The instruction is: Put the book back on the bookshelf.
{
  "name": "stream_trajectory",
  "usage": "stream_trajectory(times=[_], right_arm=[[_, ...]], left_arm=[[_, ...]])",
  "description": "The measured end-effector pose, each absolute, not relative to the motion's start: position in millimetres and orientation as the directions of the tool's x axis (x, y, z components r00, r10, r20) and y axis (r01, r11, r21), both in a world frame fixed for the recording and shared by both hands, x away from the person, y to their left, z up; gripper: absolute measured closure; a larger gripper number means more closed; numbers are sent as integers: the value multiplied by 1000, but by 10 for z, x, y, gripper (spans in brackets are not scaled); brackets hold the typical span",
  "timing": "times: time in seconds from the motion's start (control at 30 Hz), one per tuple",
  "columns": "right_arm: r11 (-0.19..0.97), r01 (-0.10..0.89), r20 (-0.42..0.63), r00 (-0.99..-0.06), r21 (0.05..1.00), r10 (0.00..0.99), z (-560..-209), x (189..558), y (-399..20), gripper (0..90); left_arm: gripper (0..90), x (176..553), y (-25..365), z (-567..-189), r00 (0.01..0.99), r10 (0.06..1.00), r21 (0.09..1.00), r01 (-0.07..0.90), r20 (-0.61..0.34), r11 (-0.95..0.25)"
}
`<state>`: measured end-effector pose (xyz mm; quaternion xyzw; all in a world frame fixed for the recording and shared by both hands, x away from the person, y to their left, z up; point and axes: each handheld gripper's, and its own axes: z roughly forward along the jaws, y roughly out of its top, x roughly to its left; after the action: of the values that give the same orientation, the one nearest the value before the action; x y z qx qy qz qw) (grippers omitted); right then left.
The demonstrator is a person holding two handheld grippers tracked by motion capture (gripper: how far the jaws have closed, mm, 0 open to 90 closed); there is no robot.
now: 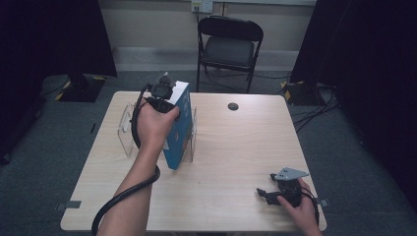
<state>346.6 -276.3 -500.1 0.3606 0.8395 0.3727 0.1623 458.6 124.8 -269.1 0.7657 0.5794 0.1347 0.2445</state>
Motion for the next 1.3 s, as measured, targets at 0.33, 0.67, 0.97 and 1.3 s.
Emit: stream_trajectory(times=[0.33, 0.67, 0.97, 1.3], right_arm=[[463, 485, -5, -687, 742, 727, -5000, 3466, -2763, 178], [462, 488, -2, -686, 740, 727, -4999, 3464, -2763, 178], [462, 487, -3, -686, 741, 728, -5000, 3464, -2762, 178], [462, 488, -2, -686, 740, 727, -4999, 3462, -2763, 178]], left_arm=[[623, 4681, 1223, -2825, 276, 956, 537, 824, -96, -184], [623, 4724, 1159, -2878, 277, 958, 546, 816, -81, -189], [617, 4760, 1169, -2925, 279, 957, 543, 817, -79, -193], [595, 4732, 1142, -2880, 317, 946, 537, 811, -73, -230]])
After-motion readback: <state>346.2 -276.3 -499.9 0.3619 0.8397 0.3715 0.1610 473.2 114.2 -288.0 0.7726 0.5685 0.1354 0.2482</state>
